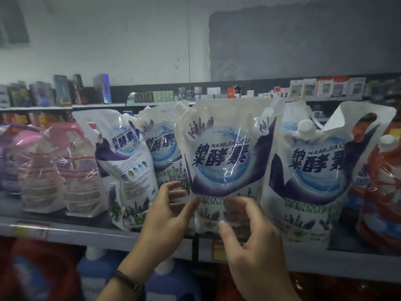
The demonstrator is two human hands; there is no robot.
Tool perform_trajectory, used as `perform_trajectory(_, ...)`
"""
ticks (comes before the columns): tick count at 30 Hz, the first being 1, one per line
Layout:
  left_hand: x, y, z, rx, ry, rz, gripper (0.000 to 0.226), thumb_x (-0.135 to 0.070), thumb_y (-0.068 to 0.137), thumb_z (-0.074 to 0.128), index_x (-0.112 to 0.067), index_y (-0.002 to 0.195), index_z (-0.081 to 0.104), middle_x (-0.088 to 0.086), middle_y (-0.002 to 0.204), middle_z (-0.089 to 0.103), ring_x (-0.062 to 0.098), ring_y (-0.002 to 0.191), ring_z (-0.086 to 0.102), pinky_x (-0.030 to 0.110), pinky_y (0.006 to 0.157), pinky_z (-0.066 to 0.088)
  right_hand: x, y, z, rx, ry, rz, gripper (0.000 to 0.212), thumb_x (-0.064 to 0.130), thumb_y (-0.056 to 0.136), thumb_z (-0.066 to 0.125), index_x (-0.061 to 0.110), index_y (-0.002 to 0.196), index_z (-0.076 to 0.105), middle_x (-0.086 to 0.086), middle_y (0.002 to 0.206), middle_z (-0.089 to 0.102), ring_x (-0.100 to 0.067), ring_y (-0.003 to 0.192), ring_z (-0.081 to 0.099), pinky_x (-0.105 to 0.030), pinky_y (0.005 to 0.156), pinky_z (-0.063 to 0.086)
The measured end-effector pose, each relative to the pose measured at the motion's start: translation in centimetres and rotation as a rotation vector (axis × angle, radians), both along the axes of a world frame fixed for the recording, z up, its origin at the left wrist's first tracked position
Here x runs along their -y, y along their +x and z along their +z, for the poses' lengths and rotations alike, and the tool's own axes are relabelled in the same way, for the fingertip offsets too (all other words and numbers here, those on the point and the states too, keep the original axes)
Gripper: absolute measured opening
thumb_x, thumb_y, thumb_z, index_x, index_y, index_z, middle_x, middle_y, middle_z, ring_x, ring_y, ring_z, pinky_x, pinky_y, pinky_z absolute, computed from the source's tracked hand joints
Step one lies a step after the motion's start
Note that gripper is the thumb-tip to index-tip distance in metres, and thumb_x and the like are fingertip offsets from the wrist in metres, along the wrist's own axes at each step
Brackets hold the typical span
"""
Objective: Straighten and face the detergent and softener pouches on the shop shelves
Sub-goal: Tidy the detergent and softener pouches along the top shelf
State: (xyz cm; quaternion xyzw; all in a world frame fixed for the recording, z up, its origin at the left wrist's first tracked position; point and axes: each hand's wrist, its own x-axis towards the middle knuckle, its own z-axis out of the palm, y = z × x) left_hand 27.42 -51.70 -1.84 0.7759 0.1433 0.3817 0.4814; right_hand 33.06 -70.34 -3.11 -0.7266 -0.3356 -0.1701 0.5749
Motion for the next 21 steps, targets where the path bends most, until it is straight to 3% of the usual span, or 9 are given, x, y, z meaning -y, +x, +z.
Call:
perform_trajectory(5,-0.9,-2.8,0.2,0.06,0.086,0.094,0.032,-0.032,0.09,0.082,-0.035,0.118,0.065,-0.019,0.111,0.076,0.001,0.096,0.075,0.021,0.079,0.06,-2.3,-1.1,0.6,-0.014,-0.024,0.098,0.03,0.024,0.089,0.079,0.037,0.114,0.067,0.02,0.107,0.073,0.001,0.107,0.068,-0.021,0.08,0.056)
perform_trajectory(9,-2.7,-5.0,0.7,0.139,0.128,0.108,0.028,-0.017,0.093,0.08,-0.032,0.114,0.069,-0.018,0.108,0.077,0.006,0.092,0.077,0.03,0.076,0.063,-5.0,-2.7,0.7,-0.031,-0.012,0.129,0.026,0.033,0.087,0.077,0.039,0.111,0.068,0.023,0.106,0.073,0.003,0.106,0.069,-0.018,0.083,0.054)
perform_trajectory(12,-4.9,-6.6,0.8,0.219,0.14,0.119,0.026,-0.008,0.095,0.076,-0.029,0.109,0.072,-0.01,0.099,0.08,0.012,0.088,0.078,0.04,0.075,0.064,-7.6,-3.9,1.1,-0.059,-0.022,0.145,0.026,0.03,0.09,0.079,0.041,0.11,0.067,0.023,0.107,0.073,0.002,0.107,0.068,-0.026,0.085,0.057)
perform_trajectory(15,-7.3,-8.4,0.8,0.307,0.151,0.11,0.036,0.007,0.101,0.058,-0.026,0.102,0.072,-0.003,0.095,0.081,0.019,0.092,0.08,0.035,0.08,0.063,-10.4,-5.1,1.9,-0.041,-0.016,0.144,0.024,0.03,0.091,0.079,0.042,0.108,0.066,0.021,0.108,0.073,0.001,0.108,0.068,-0.026,0.09,0.057)
perform_trajectory(18,-10.2,-9.8,0.5,0.402,0.126,0.121,0.034,-0.002,0.095,0.049,-0.028,0.1,0.069,0.001,0.096,0.08,0.021,0.094,0.078,0.032,0.083,0.059,-13.5,-6.4,2.7,-0.019,-0.022,0.135,0.023,0.034,0.092,0.078,0.041,0.11,0.065,0.021,0.108,0.072,0.002,0.109,0.067,-0.026,0.092,0.057)
perform_trajectory(21,-13.4,-10.7,0.1,0.442,0.07,0.11,0.027,-0.012,0.091,0.054,-0.029,0.107,0.067,-0.003,0.104,0.076,0.016,0.102,0.074,0.032,0.086,0.056,-16.5,-7.7,3.5,0.019,-0.021,0.096,0.028,0.036,0.091,0.078,0.038,0.115,0.064,0.02,0.113,0.07,0.003,0.114,0.065,-0.022,0.097,0.054)
